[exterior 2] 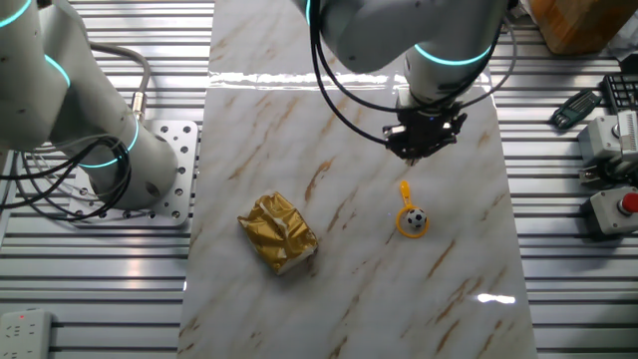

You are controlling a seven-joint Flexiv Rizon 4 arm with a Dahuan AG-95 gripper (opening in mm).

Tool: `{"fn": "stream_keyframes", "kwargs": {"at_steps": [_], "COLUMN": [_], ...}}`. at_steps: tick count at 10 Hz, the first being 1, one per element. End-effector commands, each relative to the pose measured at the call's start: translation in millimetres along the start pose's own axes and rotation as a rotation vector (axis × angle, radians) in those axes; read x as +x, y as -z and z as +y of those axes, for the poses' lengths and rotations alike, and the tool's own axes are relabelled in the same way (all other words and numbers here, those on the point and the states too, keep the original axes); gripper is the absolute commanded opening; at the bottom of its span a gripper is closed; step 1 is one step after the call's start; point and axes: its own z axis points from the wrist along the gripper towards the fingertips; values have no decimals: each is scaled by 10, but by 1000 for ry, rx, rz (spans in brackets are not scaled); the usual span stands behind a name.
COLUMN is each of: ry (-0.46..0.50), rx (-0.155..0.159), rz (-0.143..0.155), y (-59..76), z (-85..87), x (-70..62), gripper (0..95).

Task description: Remove the bubble ring from the ball

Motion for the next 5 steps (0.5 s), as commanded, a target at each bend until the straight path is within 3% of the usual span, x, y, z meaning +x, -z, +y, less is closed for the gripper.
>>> {"fn": "stream_keyframes", "kwargs": {"at_steps": [1, 5], "ry": [35, 24], "rx": [-5, -6], "rz": [5, 12], "y": [15, -94], "z": [63, 67], "x": [82, 125], "gripper": [0, 0]}}
